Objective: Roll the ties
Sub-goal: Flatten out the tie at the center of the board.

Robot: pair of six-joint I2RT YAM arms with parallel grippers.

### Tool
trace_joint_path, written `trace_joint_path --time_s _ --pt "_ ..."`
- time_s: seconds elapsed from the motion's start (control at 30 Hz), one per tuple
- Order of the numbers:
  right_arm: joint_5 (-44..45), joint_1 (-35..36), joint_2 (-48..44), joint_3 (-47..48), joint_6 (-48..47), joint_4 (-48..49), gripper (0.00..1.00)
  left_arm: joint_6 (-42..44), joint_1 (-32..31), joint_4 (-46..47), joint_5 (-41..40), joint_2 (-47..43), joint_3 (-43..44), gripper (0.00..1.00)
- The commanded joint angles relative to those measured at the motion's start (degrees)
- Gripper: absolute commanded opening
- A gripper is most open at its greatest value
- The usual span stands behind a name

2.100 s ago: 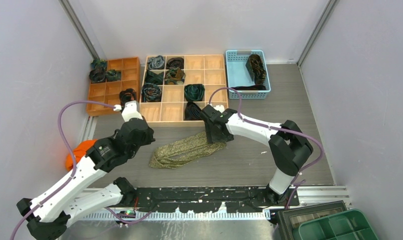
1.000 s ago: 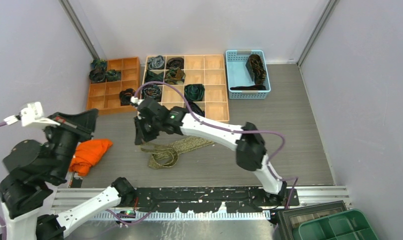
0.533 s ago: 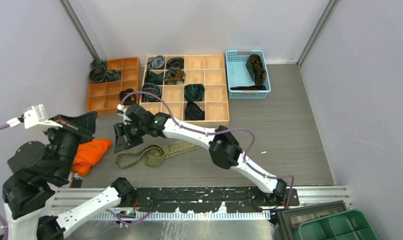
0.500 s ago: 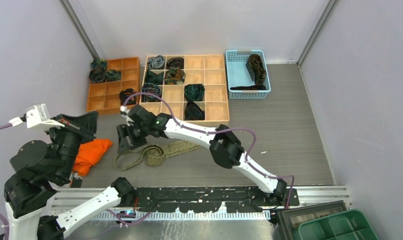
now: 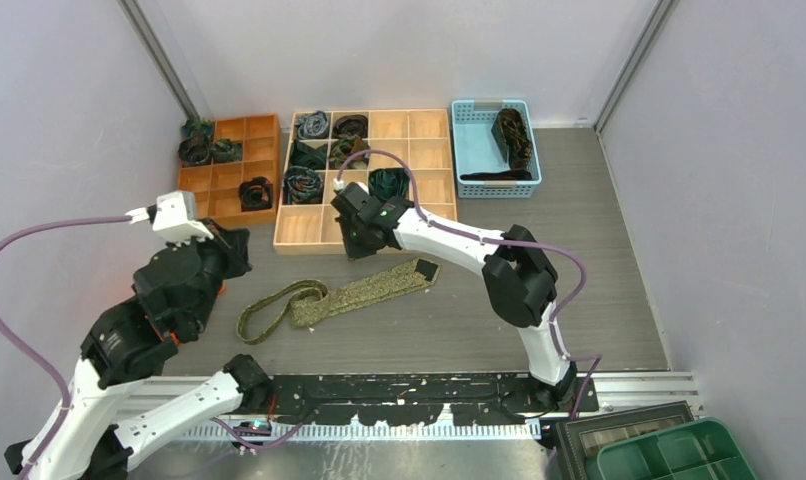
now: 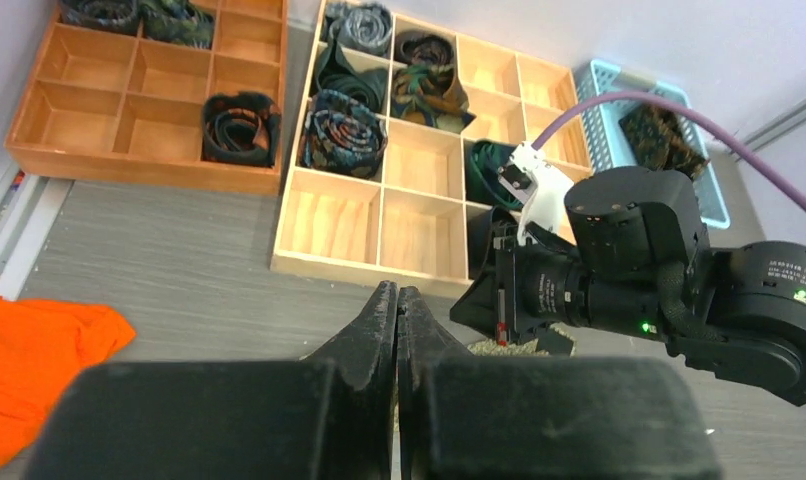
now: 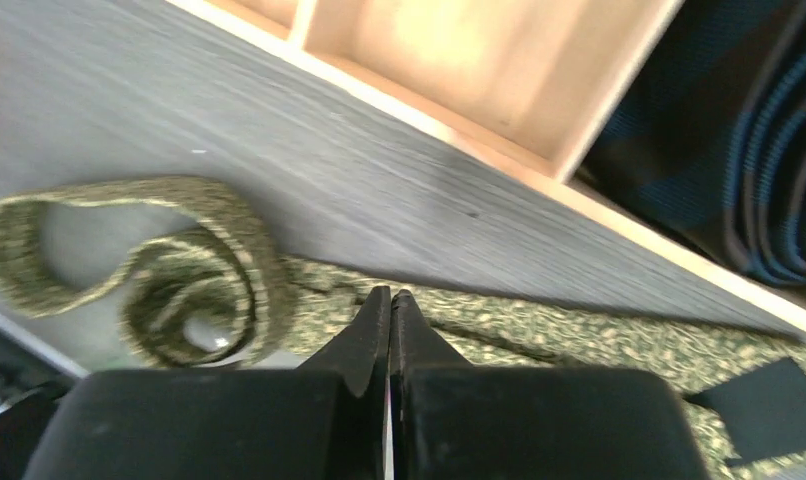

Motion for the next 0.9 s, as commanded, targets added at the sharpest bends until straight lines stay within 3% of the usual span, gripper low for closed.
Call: trace_joint_path --time_s 0.0,0.53,0.77,0.87 --pt "10.7 1.0 3.7 1.2 -2.6 -7.3 0.01 -1.6 -0.2 4.2 1.7 1.1 -1.7 0.00" --pt "11.5 1.5 0.9 -8.2 1.7 -6.9 0.01 -4.0 -0.2 3.6 2.8 0.6 -5.4 0.00" --pt "15.5 0.9 1.7 -11.8 3.4 -13.3 0.01 -4.3 -0.2 4.3 3.7 1.7 -6.6 0.00" --pt "18.8 -2.8 -0.4 -15.6 3.8 -16.5 0.01 -4.3 -0.2 5.1 4.2 2.4 -7.7 0.00"
